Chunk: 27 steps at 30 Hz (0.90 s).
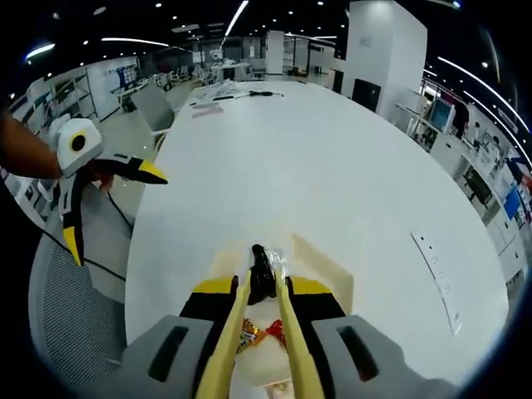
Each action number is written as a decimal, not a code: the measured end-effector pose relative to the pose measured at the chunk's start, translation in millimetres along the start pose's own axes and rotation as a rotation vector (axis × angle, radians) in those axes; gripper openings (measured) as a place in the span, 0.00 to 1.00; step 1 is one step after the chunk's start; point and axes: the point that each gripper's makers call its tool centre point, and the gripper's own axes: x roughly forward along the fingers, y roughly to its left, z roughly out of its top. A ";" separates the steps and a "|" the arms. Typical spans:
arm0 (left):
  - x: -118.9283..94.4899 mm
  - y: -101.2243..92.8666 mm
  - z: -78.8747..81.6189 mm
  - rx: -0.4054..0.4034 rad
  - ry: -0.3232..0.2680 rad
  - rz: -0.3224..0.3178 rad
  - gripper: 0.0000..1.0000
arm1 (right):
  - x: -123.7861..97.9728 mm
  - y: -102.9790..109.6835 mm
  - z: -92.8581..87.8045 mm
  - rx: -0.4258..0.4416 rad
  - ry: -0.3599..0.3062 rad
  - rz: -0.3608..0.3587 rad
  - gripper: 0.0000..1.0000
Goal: Place the target food into the container with the food tongs after gripping and lifting it, then release it inside without dropping or visibly crushing the food.
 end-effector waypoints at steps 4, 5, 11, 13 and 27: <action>0.2 0.0 -0.9 0.001 0.002 -0.002 0.99 | 0.4 1.3 -2.7 -0.004 0.007 0.002 0.22; 0.3 0.0 -1.0 0.002 0.002 -0.002 0.99 | 0.6 0.9 -2.8 -0.008 0.006 0.001 0.22; 0.3 -0.2 -0.7 0.001 0.002 -0.002 0.99 | 0.8 1.1 -0.1 0.001 -0.016 0.006 0.24; 0.3 0.0 -0.8 0.000 0.002 -0.001 0.99 | 0.5 1.8 -0.3 0.000 -0.016 0.008 0.24; -0.2 1.3 -1.2 0.000 0.002 0.003 0.99 | -8.2 -2.1 2.5 -0.025 -0.038 -0.010 0.25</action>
